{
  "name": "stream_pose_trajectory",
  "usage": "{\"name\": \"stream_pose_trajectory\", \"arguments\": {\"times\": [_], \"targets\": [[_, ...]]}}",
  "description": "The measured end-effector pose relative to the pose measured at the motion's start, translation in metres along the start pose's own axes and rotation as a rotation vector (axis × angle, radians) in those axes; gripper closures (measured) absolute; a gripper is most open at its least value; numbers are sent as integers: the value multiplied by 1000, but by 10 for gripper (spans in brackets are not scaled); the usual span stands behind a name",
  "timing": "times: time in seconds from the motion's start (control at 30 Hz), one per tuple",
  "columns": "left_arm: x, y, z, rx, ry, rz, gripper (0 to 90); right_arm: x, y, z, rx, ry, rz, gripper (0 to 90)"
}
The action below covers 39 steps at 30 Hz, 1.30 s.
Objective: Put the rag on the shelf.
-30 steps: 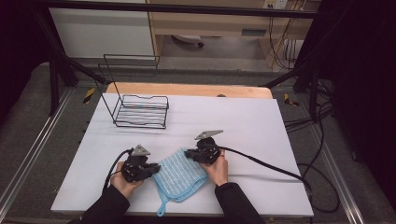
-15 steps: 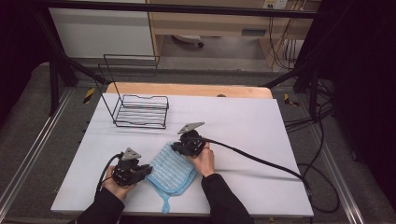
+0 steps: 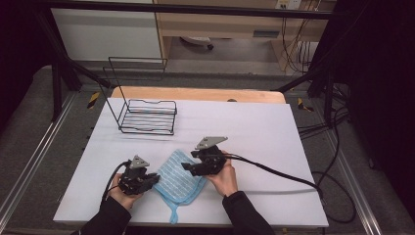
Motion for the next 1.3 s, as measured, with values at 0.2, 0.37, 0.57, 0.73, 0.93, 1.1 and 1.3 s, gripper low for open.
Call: {"name": "stream_pose_trajectory", "arguments": {"times": [0.2,0.37,0.57,0.73,0.93,1.1,1.3], "targets": [[0,-1,0,-1,-8,-6,797,-20,21,-23,42,-10,-1,446],[1,-1,0,-1,-9,-12,798,-37,22,-42,75,-15,-9,547],[2,-2,0,-4,-8,-23,799,-54,12,-49,109,-23,-60,577],[3,-2,-1,-7,1,-26,801,-63,6,-54,123,-24,-65,508],[3,-2,-1,-5,10,-25,802,-68,5,-58,109,-16,-40,480],[3,0,-2,-16,26,-23,811,-69,5,-58,83,20,-39,621],[0,10,3,-11,50,-33,825,-68,6,-56,99,38,-49,709]]}}
Point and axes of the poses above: each handheld gripper's, and its own axes: y roughly backward along the jaws, x roughly out of its top, z roughly to its right, the point moved 1 cm from there along -y, roughly forward along the jaws, and after that the axes turned 11 degrees about z, right-handed, at the moved point
